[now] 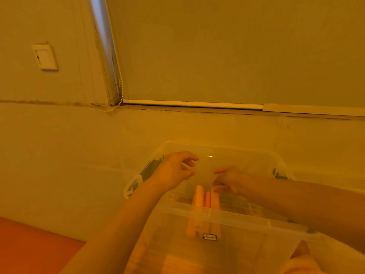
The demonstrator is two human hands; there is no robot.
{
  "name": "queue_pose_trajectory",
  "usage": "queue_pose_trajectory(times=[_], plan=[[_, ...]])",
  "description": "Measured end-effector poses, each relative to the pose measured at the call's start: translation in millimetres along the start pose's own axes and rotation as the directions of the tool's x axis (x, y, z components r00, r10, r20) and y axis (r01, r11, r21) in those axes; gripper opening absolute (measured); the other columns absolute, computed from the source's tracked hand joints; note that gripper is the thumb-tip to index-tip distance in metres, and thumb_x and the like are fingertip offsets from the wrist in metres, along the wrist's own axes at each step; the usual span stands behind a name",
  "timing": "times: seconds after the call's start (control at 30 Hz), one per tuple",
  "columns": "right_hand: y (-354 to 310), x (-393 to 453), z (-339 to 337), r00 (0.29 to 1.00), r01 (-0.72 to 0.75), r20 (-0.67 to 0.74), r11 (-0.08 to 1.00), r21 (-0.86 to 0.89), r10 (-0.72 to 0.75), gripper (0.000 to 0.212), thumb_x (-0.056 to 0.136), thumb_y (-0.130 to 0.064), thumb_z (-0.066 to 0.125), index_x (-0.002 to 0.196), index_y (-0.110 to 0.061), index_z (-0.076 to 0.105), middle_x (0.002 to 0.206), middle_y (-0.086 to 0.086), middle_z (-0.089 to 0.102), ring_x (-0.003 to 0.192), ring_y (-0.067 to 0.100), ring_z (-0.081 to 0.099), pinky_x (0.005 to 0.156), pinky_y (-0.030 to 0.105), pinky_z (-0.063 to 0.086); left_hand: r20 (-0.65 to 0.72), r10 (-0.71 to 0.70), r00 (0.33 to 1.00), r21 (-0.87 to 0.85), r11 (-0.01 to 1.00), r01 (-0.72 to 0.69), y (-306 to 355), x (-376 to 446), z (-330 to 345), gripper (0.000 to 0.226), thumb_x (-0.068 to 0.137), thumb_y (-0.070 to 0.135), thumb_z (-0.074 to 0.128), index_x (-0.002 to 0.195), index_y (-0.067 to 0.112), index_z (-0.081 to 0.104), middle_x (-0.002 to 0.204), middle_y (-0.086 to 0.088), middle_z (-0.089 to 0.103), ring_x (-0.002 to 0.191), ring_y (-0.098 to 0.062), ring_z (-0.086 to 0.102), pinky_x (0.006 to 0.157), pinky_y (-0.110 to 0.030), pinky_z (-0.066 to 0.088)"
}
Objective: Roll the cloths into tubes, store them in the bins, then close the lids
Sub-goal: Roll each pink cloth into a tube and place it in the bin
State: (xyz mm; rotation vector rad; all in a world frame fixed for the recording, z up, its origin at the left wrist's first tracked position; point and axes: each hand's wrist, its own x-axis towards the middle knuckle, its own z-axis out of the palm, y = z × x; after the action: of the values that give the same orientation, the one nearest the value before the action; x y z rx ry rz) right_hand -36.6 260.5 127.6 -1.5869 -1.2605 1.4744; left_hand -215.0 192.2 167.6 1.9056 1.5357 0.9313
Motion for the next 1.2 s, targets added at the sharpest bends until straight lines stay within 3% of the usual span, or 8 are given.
queue_pose_trajectory(times=[0.2,0.3,0.4,0.57,0.77,0.93,1.03,1.2], plan=[[-20,-51,-13,0.986,0.160,0.018,0.968,0.194,-0.167,0.043,0.085,0.020,0.052,0.121,-0.002,0.057,0.088,0.008,0.053,0.070,0.018,0.060,0.062,0.036,0.058,-0.120,-0.025,0.992,-0.130,0.991,0.009,18,-9,-5,0.035,0.087,0.002,0.065,0.119,0.015,0.060,0.102,-0.004,0.060,0.078,-0.012,0.059,0.067,-0.024,0.052],[-23,-90,-19,0.972,0.222,0.021,0.945,0.241,-0.233,0.046,0.086,0.022,0.049,0.124,-0.003,0.057,0.103,0.010,0.053,0.073,0.018,0.061,0.056,0.033,0.059,-0.171,-0.035,0.985,-0.174,0.985,0.005,40,-26,-3,0.035,0.086,0.002,0.065,0.118,0.014,0.061,0.103,-0.005,0.062,0.079,-0.014,0.062,0.067,-0.023,0.054],[-25,-134,-27,0.954,0.295,-0.030,0.911,0.289,-0.300,0.046,0.087,0.017,0.052,0.124,-0.010,0.058,0.120,0.011,0.054,0.083,0.020,0.064,0.060,0.033,0.060,-0.204,-0.026,0.979,-0.218,0.976,-0.020,67,-48,3,0.035,0.087,0.002,0.065,0.118,0.017,0.061,0.101,-0.003,0.063,0.081,-0.014,0.063,0.066,-0.021,0.054],[-10,-208,-44,0.916,0.392,-0.076,0.842,0.372,-0.393,0.049,0.086,0.013,0.060,0.127,-0.013,0.057,0.119,0.007,0.055,0.090,0.018,0.064,0.066,0.031,0.059,-0.216,0.065,0.974,-0.274,0.954,-0.124,108,-96,29,0.035,0.087,0.005,0.066,0.119,0.019,0.061,0.100,-0.003,0.065,0.082,-0.012,0.064,0.062,-0.017,0.054],[54,-272,-85,0.894,0.445,-0.154,0.803,0.395,-0.420,0.045,0.087,0.014,0.058,0.127,-0.006,0.056,0.119,0.011,0.053,0.085,0.016,0.060,0.061,0.028,0.060,-0.193,0.099,0.976,-0.344,0.925,-0.162,134,-158,87,0.038,0.086,-0.002,0.064,0.122,0.010,0.060,0.094,-0.004,0.061,0.075,-0.012,0.060,0.060,-0.016,0.053],[124,-302,-114,0.903,0.398,-0.242,0.903,0.160,-0.355,0.046,0.084,0.006,0.065,0.124,-0.016,0.059,0.119,0.004,0.059,0.090,0.014,0.062,0.066,0.028,0.057,-0.161,0.041,0.986,-0.291,0.953,-0.087,122,-200,149,0.037,0.088,0.004,0.064,0.122,0.017,0.059,0.097,0.002,0.061,0.083,-0.011,0.062,0.064,-0.020,0.055],[165,-306,-127,0.919,0.350,-0.219,0.933,0.077,-0.327,0.044,0.085,0.005,0.065,0.123,-0.016,0.059,0.122,0.004,0.057,0.098,0.016,0.060,0.065,0.025,0.056,-0.116,0.001,0.993,-0.214,0.976,-0.026,108,-215,183,0.039,0.089,0.006,0.063,0.126,0.018,0.057,0.098,0.009,0.059,0.087,-0.007,0.059,0.075,-0.026,0.055],[215,-286,-139,0.933,0.218,-0.297,0.976,0.015,-0.204,0.043,0.085,0.004,0.065,0.123,-0.015,0.059,0.128,0.009,0.056,0.110,0.023,0.057,0.073,0.026,0.055,-0.032,-0.033,0.999,-0.033,0.999,0.032,85,-224,223,0.047,0.088,0.009,0.064,0.131,0.023,0.053,0.126,0.004,0.058,0.105,-0.006,0.055,0.082,-0.018,0.047]])
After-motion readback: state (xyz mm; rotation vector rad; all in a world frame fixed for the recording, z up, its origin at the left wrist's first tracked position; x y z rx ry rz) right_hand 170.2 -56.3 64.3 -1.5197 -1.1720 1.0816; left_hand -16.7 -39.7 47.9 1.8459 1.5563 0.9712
